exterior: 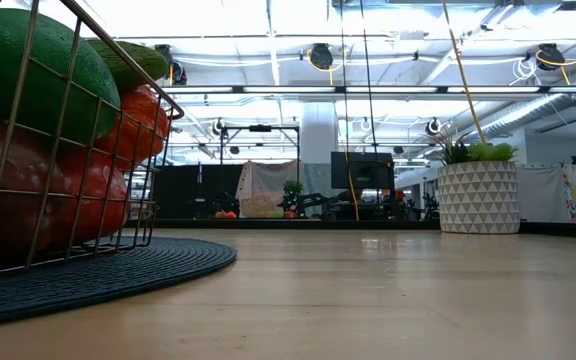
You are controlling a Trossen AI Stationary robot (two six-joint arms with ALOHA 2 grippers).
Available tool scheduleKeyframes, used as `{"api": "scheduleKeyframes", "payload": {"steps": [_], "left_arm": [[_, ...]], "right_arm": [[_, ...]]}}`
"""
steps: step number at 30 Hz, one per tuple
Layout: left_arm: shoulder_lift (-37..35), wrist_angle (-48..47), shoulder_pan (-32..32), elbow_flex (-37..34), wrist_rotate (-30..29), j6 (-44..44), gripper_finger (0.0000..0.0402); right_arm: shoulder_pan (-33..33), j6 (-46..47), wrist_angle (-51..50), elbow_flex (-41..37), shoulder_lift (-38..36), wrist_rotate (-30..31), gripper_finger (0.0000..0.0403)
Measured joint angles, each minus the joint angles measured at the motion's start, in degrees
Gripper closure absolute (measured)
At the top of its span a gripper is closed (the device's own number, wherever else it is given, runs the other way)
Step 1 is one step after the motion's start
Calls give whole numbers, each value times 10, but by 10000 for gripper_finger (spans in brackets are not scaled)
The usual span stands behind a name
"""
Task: Build produce basket
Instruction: Put the red grapes into the gold wire basket
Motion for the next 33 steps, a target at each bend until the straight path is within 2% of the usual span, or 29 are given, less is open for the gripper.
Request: {"api": "scheduleKeyframes", "payload": {"steps": [4, 12, 28, 33], "left_arm": [[25, 19, 13, 0, 15, 7, 236], [31, 31, 28, 0, 49, 13, 236], [31, 38, 44, 0, 60, 26, 236], [31, 42, 47, 0, 60, 26, 236]], "right_arm": [[21, 47, -15, 0, -1, -48, 206], [68, 165, -112, 0, 12, -135, 206], [75, 152, -96, 0, 100, -146, 206], [68, 151, -92, 0, 111, -117, 207]]}}
